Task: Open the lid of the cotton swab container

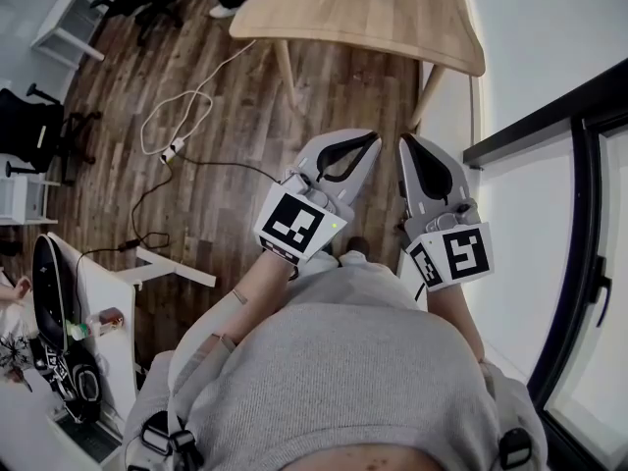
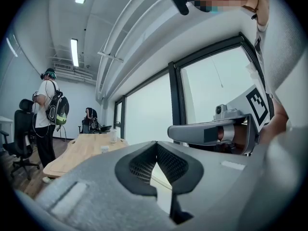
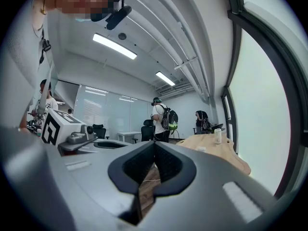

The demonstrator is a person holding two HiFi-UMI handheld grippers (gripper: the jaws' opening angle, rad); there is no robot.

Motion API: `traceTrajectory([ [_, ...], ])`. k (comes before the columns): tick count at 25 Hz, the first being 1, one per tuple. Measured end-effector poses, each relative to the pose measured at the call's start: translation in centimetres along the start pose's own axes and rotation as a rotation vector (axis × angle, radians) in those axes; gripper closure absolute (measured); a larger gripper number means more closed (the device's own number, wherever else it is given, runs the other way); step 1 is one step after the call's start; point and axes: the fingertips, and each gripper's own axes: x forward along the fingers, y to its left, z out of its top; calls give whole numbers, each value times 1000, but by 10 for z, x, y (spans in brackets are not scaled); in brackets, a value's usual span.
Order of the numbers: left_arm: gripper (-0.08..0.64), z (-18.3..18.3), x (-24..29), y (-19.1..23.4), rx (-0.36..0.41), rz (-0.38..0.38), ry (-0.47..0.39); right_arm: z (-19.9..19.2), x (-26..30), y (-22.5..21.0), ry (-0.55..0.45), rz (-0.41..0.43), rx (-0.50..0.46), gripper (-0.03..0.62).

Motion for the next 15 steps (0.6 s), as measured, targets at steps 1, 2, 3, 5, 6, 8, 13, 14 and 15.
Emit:
traceTrajectory([
  [1,560,1,1,-1,2,-1,-1,0,0,-1,0,-1,0,592],
  [2,560,2,2,-1,3,-2,-3,1,0,-1,-1,-1,0,592],
  [3,560,3,2,-1,5,-3,-5,1,0,-2,-3,-1,0,592],
  [5,560,4,3,0,6,0,-8,2,1,-2,-8,-2,1,592],
  [6,560,4,3,0,5,2,-10,3,1,-3,-10,-3,4,592],
  [8,560,4,3,1,0,6,-14,3,0,-4,-12,-5,8,592],
  [13,560,4,5,3,-8,7,-19,2,3,-7,-11,-12,13,592],
  [14,560,4,5,3,-9,5,-19,2,4,-6,-9,-12,14,592],
  [15,560,4,5,3,-8,3,-19,1,4,-6,-8,-11,15,592],
])
